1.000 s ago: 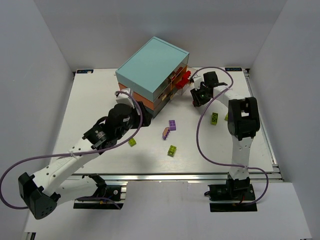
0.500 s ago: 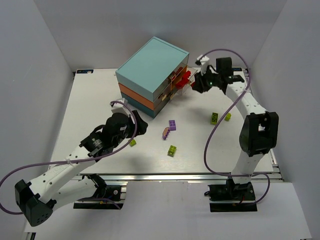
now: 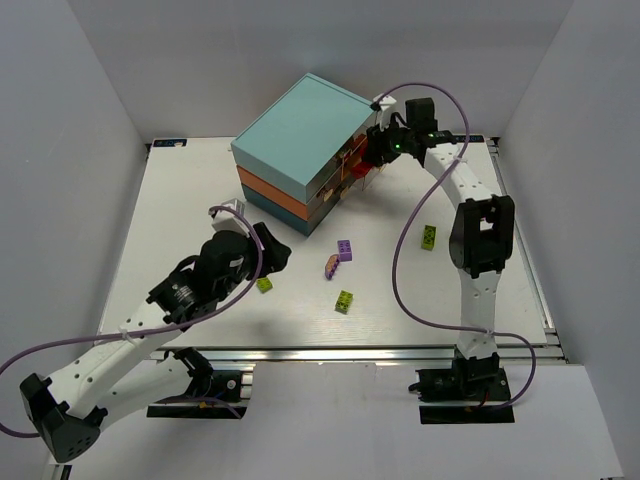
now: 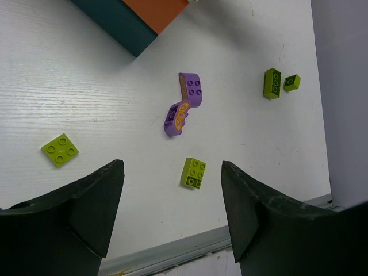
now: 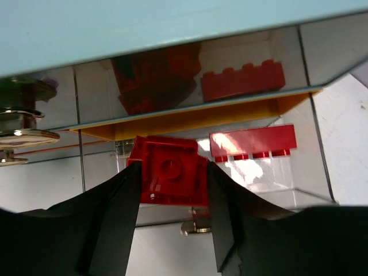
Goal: Sort the legos into containers by color
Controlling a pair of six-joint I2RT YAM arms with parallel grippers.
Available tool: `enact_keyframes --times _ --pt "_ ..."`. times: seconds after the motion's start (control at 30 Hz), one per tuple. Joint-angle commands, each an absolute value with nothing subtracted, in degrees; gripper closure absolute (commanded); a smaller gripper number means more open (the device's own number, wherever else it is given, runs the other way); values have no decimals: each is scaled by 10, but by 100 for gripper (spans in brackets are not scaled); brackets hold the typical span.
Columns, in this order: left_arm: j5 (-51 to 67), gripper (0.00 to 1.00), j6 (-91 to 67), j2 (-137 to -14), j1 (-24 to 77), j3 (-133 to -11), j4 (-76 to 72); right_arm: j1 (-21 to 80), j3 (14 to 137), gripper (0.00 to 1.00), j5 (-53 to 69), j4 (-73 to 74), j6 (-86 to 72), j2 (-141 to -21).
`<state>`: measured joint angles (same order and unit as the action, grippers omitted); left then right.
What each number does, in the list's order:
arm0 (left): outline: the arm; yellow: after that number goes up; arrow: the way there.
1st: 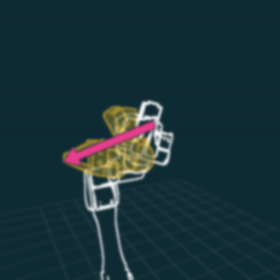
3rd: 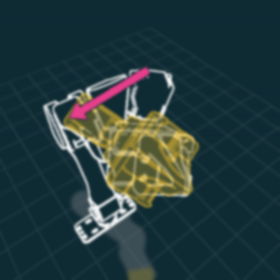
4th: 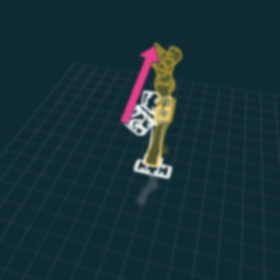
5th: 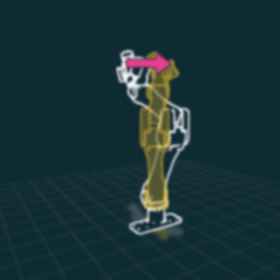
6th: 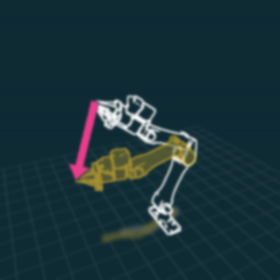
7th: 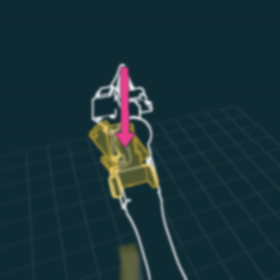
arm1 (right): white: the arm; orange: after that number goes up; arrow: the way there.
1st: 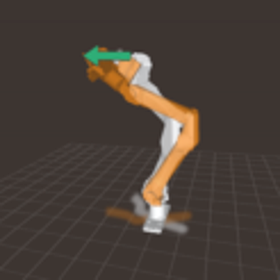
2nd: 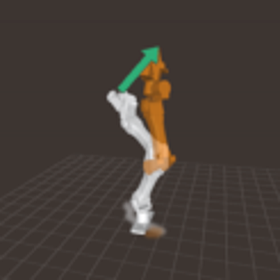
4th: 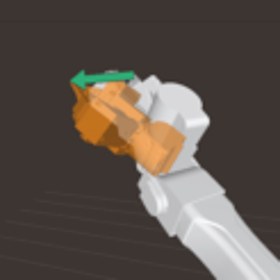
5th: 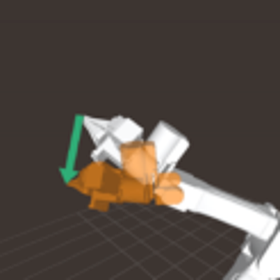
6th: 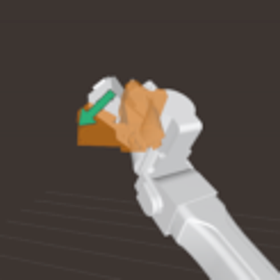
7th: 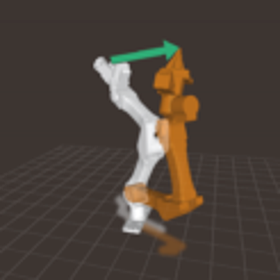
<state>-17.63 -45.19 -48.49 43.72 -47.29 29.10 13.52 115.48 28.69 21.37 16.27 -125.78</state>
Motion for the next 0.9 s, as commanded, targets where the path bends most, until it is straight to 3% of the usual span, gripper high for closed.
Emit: enact_keyframes --times 0.0,0.03,0.3,0.37,0.4,0.43,0.47,0.63,0.87 --pt "-187 22 -464 -464 438 -467 307 139 1199 45 285 221 164 -1258" --pt "-187 22 -465 -463 438 -465 307 137 1199 38 283 221 163 -1256" --pt "-180 21 -461 -481 438 -468 288 127 1183 35 309 205 129 -1199" --pt "-181 22 -456 -486 438 -475 287 121 1158 43 312 190 115 -1168" --pt "-184 22 -455 -490 438 -476 288 114 1124 53 300 183 101 -1156" --pt "-188 22 -455 -490 438 -478 289 112 1102 84 289 164 94 -1142" --pt "-191 23 -454 -490 438 -479 291 106 1075 100 273 150 91 -1113" --pt "-204 26 -468 -469 438 -463 293 97 944 100 214 141 131 -1076" --pt "-216 25 -482 -452 438 -461 315 101 982 100 149 152 113 -1141"
